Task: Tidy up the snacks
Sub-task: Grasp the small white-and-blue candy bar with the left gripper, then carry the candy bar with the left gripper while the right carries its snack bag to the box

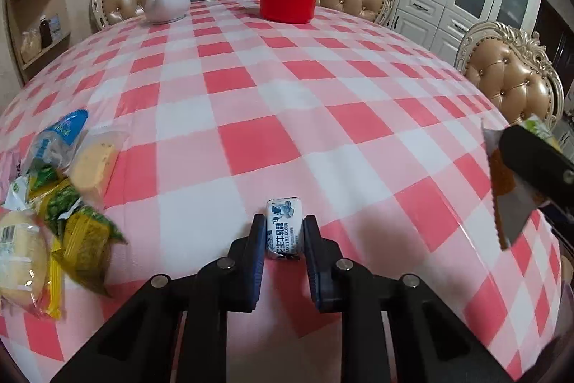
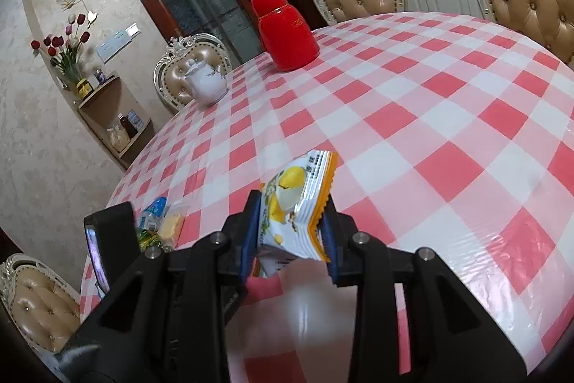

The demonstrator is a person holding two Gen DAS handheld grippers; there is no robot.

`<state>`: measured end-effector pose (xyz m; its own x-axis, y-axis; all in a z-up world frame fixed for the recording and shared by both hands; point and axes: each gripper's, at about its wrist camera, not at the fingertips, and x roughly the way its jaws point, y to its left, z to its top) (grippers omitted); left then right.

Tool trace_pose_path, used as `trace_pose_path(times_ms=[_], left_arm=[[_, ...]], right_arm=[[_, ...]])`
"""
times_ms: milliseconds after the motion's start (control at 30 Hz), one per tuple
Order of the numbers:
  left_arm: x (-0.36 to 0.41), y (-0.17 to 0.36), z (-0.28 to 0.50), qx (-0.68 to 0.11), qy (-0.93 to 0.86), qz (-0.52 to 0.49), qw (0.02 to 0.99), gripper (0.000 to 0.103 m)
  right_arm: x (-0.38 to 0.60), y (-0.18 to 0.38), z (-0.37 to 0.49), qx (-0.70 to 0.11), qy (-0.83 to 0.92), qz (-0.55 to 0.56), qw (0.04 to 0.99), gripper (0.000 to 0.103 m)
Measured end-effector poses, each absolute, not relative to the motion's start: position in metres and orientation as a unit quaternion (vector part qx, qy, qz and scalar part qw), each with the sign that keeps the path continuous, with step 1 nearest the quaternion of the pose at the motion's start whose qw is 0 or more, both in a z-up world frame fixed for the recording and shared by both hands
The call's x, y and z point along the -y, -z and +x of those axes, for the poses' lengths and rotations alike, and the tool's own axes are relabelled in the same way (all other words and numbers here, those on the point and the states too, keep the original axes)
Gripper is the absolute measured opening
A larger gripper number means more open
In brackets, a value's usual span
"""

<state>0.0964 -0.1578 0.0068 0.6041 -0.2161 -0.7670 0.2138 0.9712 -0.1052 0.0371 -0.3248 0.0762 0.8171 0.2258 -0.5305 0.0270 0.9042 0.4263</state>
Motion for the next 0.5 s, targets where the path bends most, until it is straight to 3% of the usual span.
trace_pose_path(times_ms=[500], left_arm=[[0.098, -0.020, 0.061, -0.412, 0.112, -0.075, 0.901, 0.021]], right_arm=[[0.299, -0.046, 0.051, -0.349, -0.096, 0.206, 0.909, 0.035]])
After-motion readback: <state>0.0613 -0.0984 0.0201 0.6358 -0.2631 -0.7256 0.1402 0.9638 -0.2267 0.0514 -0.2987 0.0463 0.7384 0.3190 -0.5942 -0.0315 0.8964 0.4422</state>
